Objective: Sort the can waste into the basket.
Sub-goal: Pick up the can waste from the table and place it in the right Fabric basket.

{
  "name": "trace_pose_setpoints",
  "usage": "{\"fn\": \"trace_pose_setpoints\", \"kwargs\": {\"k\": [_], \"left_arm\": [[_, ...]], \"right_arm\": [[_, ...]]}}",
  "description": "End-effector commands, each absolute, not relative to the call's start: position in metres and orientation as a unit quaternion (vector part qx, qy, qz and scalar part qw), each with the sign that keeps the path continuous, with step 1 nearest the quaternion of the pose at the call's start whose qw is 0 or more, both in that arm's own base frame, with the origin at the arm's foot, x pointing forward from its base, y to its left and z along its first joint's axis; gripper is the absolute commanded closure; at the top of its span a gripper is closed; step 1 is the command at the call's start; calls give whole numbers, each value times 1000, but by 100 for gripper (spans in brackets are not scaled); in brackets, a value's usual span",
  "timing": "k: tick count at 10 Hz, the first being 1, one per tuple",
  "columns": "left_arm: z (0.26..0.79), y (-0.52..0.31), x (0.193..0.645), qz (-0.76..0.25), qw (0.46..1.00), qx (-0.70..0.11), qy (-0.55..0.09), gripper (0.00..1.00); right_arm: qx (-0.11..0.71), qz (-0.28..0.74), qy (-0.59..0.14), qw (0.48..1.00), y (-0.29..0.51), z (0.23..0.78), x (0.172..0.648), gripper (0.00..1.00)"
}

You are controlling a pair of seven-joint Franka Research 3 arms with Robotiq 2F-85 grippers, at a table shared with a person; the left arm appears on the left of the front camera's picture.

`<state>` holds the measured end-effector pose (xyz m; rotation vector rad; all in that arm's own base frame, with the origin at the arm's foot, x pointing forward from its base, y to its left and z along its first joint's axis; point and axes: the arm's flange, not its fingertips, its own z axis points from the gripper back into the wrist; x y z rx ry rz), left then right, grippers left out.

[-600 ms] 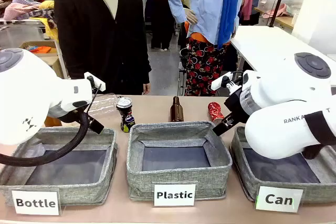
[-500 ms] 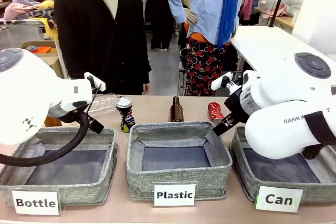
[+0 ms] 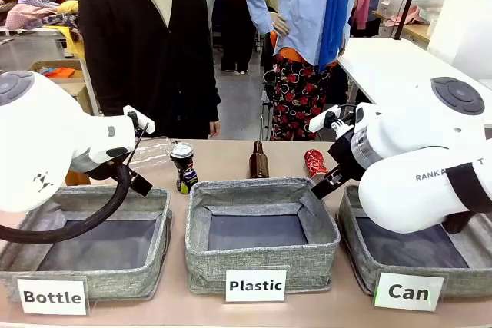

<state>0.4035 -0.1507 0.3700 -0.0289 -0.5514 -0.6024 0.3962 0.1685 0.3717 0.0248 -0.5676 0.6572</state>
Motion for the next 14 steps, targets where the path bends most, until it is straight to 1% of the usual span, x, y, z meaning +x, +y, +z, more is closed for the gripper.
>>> {"fn": "trace_pose_setpoints", "kwargs": {"k": [1,13,14], "left_arm": [[370,-151,403,-293,918,-14,-268,0],[370,-151,403,-293,918,-14,-268,0],[370,-151,403,-293,918,-14,-268,0]], "right_arm": [[12,318,-275,907,168,372,396,0],[12,318,-275,907,168,372,396,0],[18,325,-273,905,166,378,393,0]]}}
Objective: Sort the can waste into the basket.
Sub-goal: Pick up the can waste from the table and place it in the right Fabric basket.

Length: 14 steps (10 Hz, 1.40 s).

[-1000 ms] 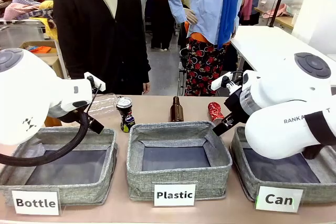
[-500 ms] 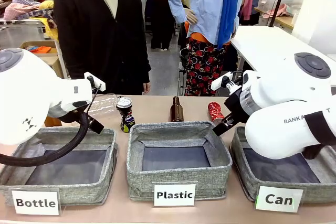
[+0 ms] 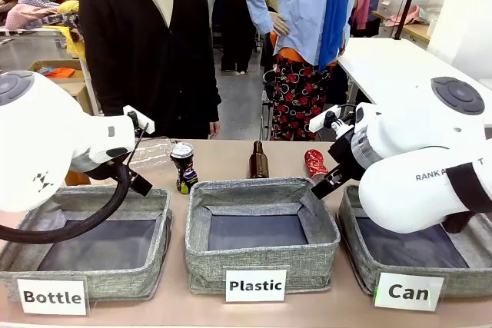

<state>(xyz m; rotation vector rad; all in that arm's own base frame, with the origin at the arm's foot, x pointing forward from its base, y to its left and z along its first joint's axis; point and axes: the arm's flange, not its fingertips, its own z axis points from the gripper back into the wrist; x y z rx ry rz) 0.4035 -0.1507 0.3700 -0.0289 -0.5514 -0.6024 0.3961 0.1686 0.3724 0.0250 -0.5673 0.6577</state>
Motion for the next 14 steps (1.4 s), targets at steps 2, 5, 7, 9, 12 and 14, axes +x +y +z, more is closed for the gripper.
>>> {"fn": "trace_pose_setpoints", "kwargs": {"k": [2,5,7,9,12,14], "left_arm": [[401,-150,382,-308,903,-60,-293,0],[473,-142,345,-266,904,-203,-267,0],[511,-104,324,-290,875,-314,-227,0],[528,-23,320,-288,822,-447,-207,0],[493,84,310,-143,774,-552,-276,0],[459,101,290,-59,750,-580,-314,0]], "right_arm": [[52,319,-285,902,155,408,383,0],[179,281,-282,900,123,476,356,0],[296,268,-249,882,88,502,339,0],[366,200,-250,874,24,502,337,0],[469,78,-269,837,-77,463,335,0],[509,-19,-285,812,-127,432,330,0]]}}
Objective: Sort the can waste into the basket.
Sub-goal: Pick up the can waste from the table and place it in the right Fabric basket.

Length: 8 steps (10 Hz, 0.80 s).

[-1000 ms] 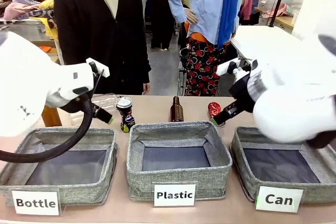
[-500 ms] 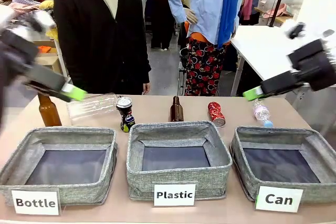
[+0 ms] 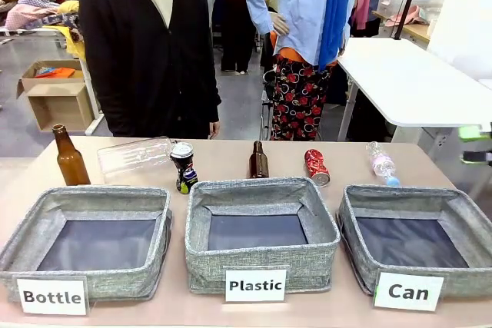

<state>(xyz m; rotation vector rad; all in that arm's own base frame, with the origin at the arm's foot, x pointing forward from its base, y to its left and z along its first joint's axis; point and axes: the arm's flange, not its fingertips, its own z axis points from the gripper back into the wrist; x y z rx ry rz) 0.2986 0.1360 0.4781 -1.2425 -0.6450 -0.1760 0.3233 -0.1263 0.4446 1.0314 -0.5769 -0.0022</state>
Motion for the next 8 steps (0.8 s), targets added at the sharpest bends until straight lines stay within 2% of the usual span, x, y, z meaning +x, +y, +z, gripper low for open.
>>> {"fn": "trace_pose_setpoints", "kwargs": {"k": [1,3,5,6,8], "left_arm": [[448,102,281,-33,743,-587,-320,0],[451,81,278,-3,734,-590,-338,0],[458,53,282,4,746,-567,-349,0],[466,132,327,8,734,-595,-327,0],[466,132,327,8,734,-595,-327,0]], "right_arm": [[516,-45,-282,807,-139,421,329,0],[524,-75,-286,799,-150,409,327,0],[523,-84,-278,802,-157,407,321,0],[523,-84,-278,802,-157,407,321,0],[523,-84,-278,802,-157,407,321,0]]}}
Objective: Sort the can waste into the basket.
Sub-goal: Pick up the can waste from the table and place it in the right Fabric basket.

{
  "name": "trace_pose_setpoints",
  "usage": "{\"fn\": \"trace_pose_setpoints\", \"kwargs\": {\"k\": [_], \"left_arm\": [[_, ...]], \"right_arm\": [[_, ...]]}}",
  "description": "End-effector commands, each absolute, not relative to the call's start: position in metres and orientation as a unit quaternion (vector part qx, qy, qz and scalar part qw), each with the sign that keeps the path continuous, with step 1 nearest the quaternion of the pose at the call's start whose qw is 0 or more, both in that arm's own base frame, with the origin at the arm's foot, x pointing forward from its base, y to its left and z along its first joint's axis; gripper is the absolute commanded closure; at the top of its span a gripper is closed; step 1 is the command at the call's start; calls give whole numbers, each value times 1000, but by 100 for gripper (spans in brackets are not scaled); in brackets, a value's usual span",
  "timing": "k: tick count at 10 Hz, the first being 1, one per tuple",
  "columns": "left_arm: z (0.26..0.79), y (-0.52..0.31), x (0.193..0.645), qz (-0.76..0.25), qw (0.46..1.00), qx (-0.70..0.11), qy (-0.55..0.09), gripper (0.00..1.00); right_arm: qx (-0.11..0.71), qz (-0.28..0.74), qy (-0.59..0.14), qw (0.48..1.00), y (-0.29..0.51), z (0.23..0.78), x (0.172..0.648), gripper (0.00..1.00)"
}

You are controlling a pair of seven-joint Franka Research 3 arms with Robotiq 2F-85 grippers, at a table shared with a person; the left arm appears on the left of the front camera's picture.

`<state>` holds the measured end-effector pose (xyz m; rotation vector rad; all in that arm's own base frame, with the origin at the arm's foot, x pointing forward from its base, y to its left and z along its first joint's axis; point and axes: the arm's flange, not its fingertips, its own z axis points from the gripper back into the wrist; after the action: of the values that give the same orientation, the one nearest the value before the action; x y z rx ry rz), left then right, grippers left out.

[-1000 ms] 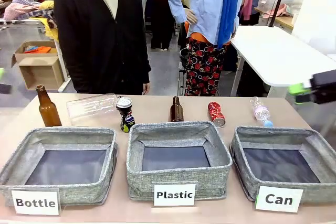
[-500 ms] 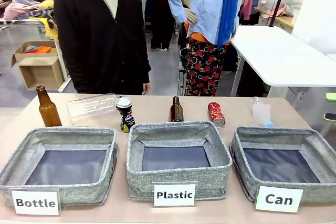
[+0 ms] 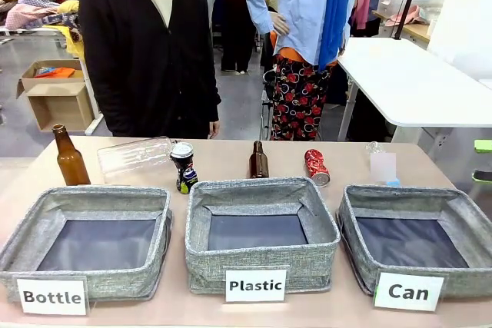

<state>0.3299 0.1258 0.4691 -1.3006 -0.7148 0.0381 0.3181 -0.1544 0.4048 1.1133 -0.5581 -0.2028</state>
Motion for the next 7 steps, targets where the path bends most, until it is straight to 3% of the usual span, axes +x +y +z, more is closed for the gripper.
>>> {"fn": "trace_pose_setpoints", "kwargs": {"k": [1,4,7], "left_arm": [[466,132,327,8,734,-595,-327,0],[466,132,327,8,734,-595,-327,0],[466,132,327,8,734,-595,-327,0]], "right_arm": [[523,-84,-278,802,-157,407,321,0],[518,-94,-261,809,-155,408,316,0],[385,-36,-271,881,-85,467,338,0]]}}
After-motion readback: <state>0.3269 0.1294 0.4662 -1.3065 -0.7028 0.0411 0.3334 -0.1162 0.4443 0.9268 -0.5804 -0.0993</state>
